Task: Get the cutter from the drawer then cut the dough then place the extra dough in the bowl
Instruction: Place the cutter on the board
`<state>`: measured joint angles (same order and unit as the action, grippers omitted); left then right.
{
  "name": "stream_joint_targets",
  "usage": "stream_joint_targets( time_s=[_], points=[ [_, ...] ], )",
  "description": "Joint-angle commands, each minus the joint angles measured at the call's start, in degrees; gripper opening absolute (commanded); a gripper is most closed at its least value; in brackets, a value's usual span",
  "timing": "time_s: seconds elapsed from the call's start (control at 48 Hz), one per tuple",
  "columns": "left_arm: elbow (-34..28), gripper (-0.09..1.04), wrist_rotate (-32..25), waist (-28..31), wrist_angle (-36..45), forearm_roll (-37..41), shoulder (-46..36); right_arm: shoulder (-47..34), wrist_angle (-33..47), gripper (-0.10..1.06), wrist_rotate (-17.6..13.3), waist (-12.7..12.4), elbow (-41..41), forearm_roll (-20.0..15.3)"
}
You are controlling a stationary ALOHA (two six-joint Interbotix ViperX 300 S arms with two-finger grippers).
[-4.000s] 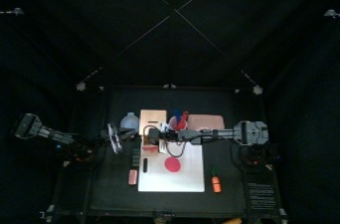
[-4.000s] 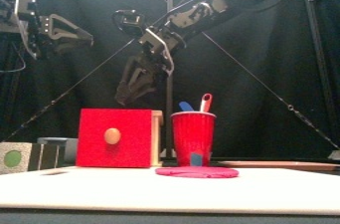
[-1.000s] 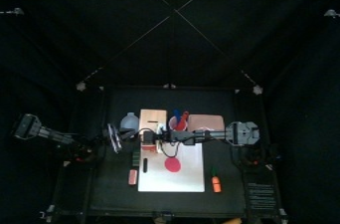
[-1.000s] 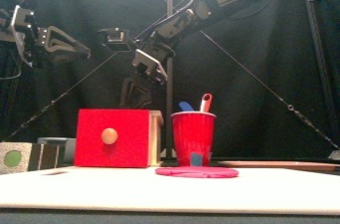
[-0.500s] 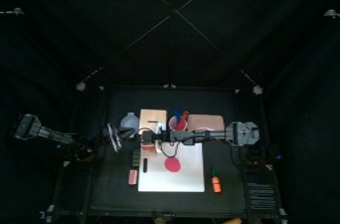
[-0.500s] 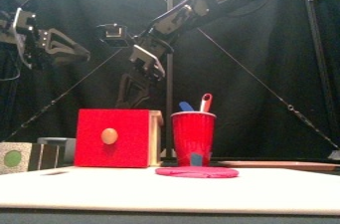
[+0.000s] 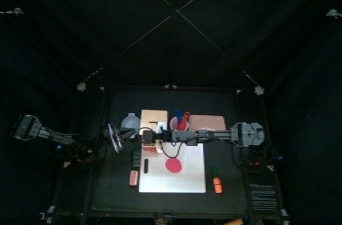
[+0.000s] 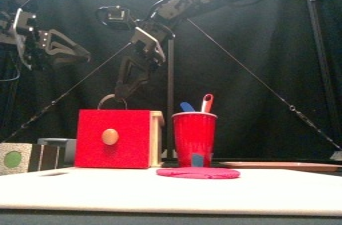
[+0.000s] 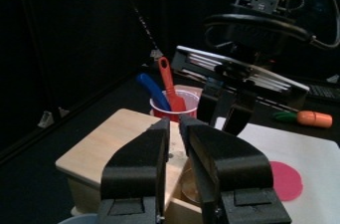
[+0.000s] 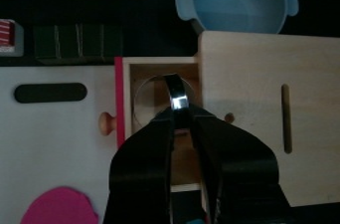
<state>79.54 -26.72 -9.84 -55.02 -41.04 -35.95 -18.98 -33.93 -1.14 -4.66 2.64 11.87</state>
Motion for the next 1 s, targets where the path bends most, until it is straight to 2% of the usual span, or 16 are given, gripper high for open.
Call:
stream_joint_targets(
  time_s=[0.021, 0.479, 0.646, 0.854, 1.0],
  points=[
    [-0.97, 0.59, 0.00, 0.09, -0.18, 0.18, 0.09, 3.78, 0.09, 0.49, 0.00, -0.09, 1.93, 0.53],
    [-0.88, 0.59, -0.09, 0.18, -0.18, -0.53, 0.00, 8.44, -1.23, 0.49, -0.09, -0.09, 2.37, 3.96],
    [-0.97, 0.59, 0.00, 0.09, 0.35, -0.53, 0.00, 12.04, -3.87, 0.49, -0.18, 0.26, 0.70, 3.60],
    [-0.97, 0.59, 0.00, 0.35, 0.88, -1.14, 0.00, 17.40, -6.94, 0.49, -0.26, 2.02, -5.45, 2.37],
    [-1.05, 0.59, 0.00, 0.44, 0.79, -1.14, 0.00, 21.45, -7.82, 0.49, -2.11, 3.34, -11.69, 0.79]
  ],
)
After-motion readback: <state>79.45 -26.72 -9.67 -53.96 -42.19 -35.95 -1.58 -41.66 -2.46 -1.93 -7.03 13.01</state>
